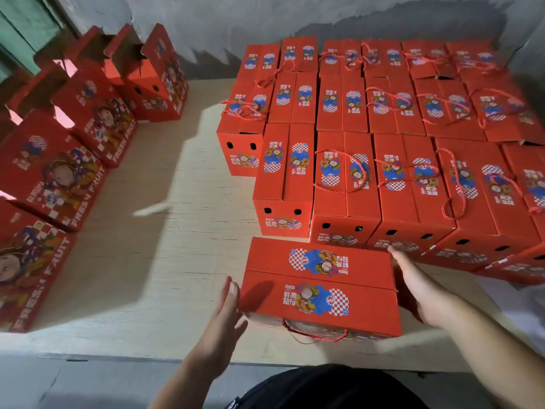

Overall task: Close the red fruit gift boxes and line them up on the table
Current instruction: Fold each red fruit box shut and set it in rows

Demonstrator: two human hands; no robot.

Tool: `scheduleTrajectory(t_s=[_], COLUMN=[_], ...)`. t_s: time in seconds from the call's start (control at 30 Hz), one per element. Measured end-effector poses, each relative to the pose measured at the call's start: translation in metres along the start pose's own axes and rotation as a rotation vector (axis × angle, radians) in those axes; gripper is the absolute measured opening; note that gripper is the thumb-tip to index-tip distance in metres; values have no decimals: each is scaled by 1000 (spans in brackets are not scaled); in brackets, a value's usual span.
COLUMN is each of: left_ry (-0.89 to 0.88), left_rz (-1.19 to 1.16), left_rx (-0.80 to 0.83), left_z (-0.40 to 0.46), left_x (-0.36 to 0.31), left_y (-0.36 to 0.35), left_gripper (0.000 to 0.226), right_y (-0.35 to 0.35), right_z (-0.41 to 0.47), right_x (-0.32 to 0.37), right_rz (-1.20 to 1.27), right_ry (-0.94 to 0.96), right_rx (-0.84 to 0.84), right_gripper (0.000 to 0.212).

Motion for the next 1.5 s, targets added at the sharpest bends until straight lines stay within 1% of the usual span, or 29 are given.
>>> scheduleTrajectory(t_s=[0.03, 0.07, 0.13, 0.17, 0.2, 0.27, 0.33, 0.43, 0.5, 0.53, 0.63, 0.73, 0.77, 0.83, 0.87, 0.9, 0.93, 0.97, 1.03, 1.07, 1.1, 1.17, 1.23, 1.27, 1.33, 1.4, 1.43, 1.47, 1.5], left_ry=[66, 127, 283, 343, 371, 355, 341, 351, 347, 338, 318, 232, 171, 23, -42, -97, -150, -212, -360, -421, -452, -508, -583, -612, -688, -808, -818, -802, -793], left_rz=[53, 71, -34, -100, -140, -127, -120, -89, -59, -74, -171, -204, -194, -236, -270, -284, -252, -166, 90, 209, 311, 535, 764, 843, 992, 1263, 1364, 1394, 1358], left_rx=[35, 59, 76, 81, 102, 176, 176, 164, 149, 140, 132, 154, 166, 223, 265, 284, 269, 235, 193, 198, 209, 175, 106, 63, -22, -76, -66, -61, -98], left_z=[-13, -22, -32, -34, -34, -34, -31, -28, -29, -30, -38, -50, -56, -66, -70, -74, -76, -77, -81, -83, -86, -89, -92, -95, -102, -114, -120, -124, -127], left_x=[13, 24, 43, 46, 43, 31, 25, 20, 21, 21, 15, -4, -15, -42, -57, -71, -86, -98, -118, -126, -133, -144, -157, -165, -178, -189, -188, -185, -179], left_y=[-2, -4, -15, -24, -33, -52, -63, -70, -73, -76, -92, -106, -109, -115, -119, -123, -125, -126, -127, -127, -128, -131, -136, -138, -133, -127, -122, -115, -107], left_gripper=[135, 139, 145, 140, 126, 87, 63, 55, 56, 51, 30, 28, 29, 26, 24, 31, 42, 49, 51, 48, 47, 60, 77, 80, 69, 48, 42, 39, 39], right_y=[0, 1, -2, -6, -9, -16, -21, -34, -48, -54, -75, -87, -89, -90, -91, -92, -93, -94, -95, -93, -91, -88, -89, -92, -103, -121, -131, -143, -156], right_z=[2, 4, 6, 6, 7, 10, 10, 5, 2, 2, -3, -14, -23, -43, -56, -69, -83, -96, -118, -125, -133, -146, -158, -159, -154, -154, -156, -159, -161], right_x=[0, 7, 29, 42, 53, 70, 82, 95, 100, 101, 109, 116, 118, 121, 122, 122, 120, 120, 126, 131, 135, 140, 141, 141, 143, 147, 145, 142, 140], right_rz=[-23, -70, -168, -243, -358, -604, -743, -858, -916, -936, -914, -650, -563, -440, -388, -349, -310, -300, -350, -376, -359, -220, -42, 39, 141, 174, 175, 161, 135], right_ry=[-20, 9, 90, 123, 160, 238, 280, 353, 380, 387, 497, 650, 684, 717, 716, 708, 682, 665, 671, 687, 680, 629, 633, 639, 566, 500, 482, 465, 463], right_rx=[46, 68, 86, 106, 141, 192, 203, 229, 265, 266, 254, 287, 310, 416, 513, 632, 737, 800, 787, 748, 751, 801, 892, 907, 842, 780, 788, 805, 812], right_gripper=[96, 93, 82, 77, 72, 63, 62, 73, 67, 62, 46, 11, 8, 17, 25, 32, 36, 37, 41, 44, 45, 45, 47, 49, 49, 37, 28, 24, 24])
Point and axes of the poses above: each hand's wrist, its own z-axis towards the middle knuckle, its own y-axis out of the back of the hand, x = y × z, the point moved 3 cm from there along z, towards the middle knuckle, and after that the axes turned 2 degrees about x, right-handed, at the moved point
